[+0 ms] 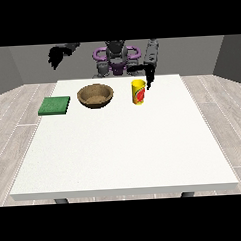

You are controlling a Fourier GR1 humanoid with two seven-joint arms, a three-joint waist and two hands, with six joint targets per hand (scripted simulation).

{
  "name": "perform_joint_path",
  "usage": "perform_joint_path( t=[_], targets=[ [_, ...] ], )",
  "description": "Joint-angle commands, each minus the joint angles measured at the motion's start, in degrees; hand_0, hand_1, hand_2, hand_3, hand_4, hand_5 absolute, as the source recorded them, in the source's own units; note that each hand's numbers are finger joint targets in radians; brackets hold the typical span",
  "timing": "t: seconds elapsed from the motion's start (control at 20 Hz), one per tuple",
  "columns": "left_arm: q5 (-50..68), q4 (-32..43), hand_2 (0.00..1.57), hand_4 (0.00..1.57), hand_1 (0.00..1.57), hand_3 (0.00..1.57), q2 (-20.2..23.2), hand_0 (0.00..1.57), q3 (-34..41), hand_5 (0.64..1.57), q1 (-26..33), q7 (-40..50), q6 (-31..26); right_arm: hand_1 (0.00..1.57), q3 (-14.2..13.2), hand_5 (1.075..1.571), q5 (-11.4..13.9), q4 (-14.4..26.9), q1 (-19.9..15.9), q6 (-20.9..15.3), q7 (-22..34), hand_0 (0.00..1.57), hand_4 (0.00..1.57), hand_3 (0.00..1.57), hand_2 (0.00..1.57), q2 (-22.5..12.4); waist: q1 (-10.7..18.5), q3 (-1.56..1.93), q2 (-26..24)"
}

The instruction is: Pick the cup and pour the ball into the bowl, then pick the bowl and place it on the pad

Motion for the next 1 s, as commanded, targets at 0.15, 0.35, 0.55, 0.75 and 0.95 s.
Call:
perform_joint_path(
  t=[0.15,0.35,0.55,0.75,0.95],
  targets=[
    [0.1,13.29,0.0,0.11,0.0,0.0,0.28,0.0,2.72,1.436,-4.33,-2.77,-1.24,0.0,-3.09,1.559,-1.45,7.46,3.39,4.96,-5.94,0.0,0.66,0.0,0.0,-1.58,-0.48,0.02,-3.8],
    [0.22,21.48,0.0,0.2,0.0,0.0,-0.82,0.0,3.53,1.429,-6.61,-10.84,-2.88,0.0,-3.7,1.562,-0.34,11.42,0.2,3.29,-6.74,0.0,0.67,0.0,0.0,-1.56,0.8,0.01,-2.37],
    [2.95,28.77,0.0,0.21,0.0,0.0,2.15,0.0,8.95,1.435,-10.53,-16.0,-4.35,0.0,-4.97,1.563,-2.9,8.76,-0.53,5.71,-4.67,0.0,0.67,0.0,0.0,-4.2,-1.84,-0.01,0.16],
    [0.9,32.85,0.0,0.89,0.0,0.0,-1.25,0.0,8.1,1.555,-10.92,-19.88,0.35,0.0,-7.77,1.566,-4.6,13.18,-1.34,7.91,-6.74,0.0,0.67,0.0,0.0,-6.21,-1.68,0.01,0.02],
    [-4.4,37.77,1.57,1.34,1.23,1.57,0.45,1.23,8.01,1.481,-10.54,-24.46,8.33,0.0,-6.84,1.569,-8.28,5.82,-3.76,8.66,0.75,0.0,0.65,0.14,0.0,-8.13,-6.21,-0.04,1.47]
  ],
)
